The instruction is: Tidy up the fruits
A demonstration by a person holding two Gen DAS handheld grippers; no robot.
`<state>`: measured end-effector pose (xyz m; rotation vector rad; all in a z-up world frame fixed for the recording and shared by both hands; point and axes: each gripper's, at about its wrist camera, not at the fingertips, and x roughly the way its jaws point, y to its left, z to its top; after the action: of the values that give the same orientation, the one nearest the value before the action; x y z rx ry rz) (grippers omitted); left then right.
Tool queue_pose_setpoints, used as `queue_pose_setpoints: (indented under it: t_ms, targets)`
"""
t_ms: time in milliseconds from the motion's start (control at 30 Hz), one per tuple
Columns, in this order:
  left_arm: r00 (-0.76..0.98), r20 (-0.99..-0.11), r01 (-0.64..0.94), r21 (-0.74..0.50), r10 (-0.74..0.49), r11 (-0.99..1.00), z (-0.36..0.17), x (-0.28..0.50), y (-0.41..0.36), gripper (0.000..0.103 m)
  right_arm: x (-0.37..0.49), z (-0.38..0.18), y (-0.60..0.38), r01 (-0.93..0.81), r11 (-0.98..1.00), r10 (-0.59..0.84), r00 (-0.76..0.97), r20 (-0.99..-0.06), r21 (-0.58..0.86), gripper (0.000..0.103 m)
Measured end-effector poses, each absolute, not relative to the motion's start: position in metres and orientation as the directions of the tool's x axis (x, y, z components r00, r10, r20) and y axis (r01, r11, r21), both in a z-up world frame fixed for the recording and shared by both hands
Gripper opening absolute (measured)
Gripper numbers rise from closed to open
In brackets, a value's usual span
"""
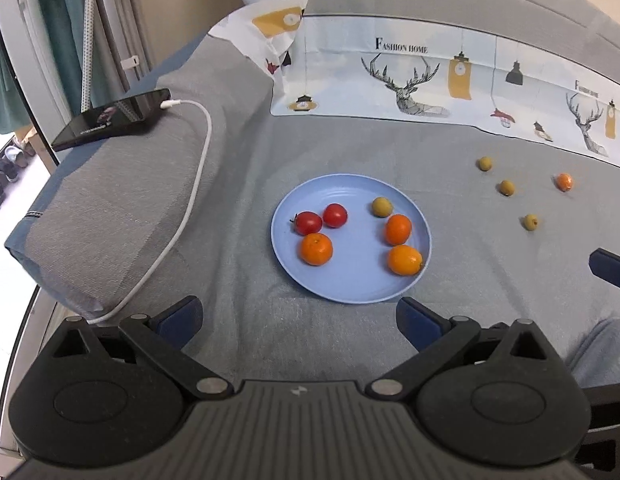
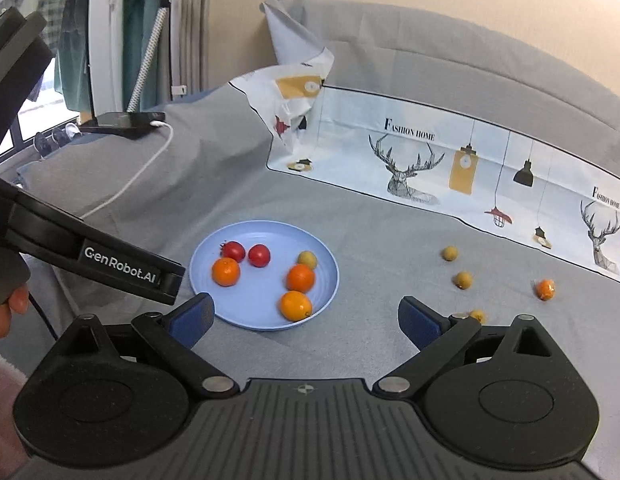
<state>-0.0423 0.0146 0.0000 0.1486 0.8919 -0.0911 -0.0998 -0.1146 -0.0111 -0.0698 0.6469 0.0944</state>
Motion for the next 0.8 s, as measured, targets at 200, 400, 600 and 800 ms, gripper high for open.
queue_pose_setpoints:
  t_ms: [200,400,600,800]
  targets:
    - [0.672,-0.741,0.145,0.113,-0.014,0.983,0.016,-0.062,0.012,0.103,-0.119,0.000,-0.114,-0.101,0.994,0.062,0.826,-0.561,-0.040,0.099]
    - [0.698,-0.716,0.148,0.121,-0.018,0.982,0.024,-0.072,0.011,0.103,-0.129,0.006,-0.116,-0.083,0.996,0.049,0.842,-0.537,-0.040,0.099]
    - [0.704,-0.710,0.142,0.111,-0.022,0.984,0.026,-0.076,0.015,0.103,-0.132,0.007,-0.113,-0.085,0.995,0.047,0.844,-0.535,-0.046,0.100]
    - [0.702,-0.711,0.141,0.103,-0.027,0.985,0.027,-0.076,0.018,0.103,-0.134,0.009,-0.108,-0.091,0.994,0.045,0.847,-0.530,-0.061,0.100]
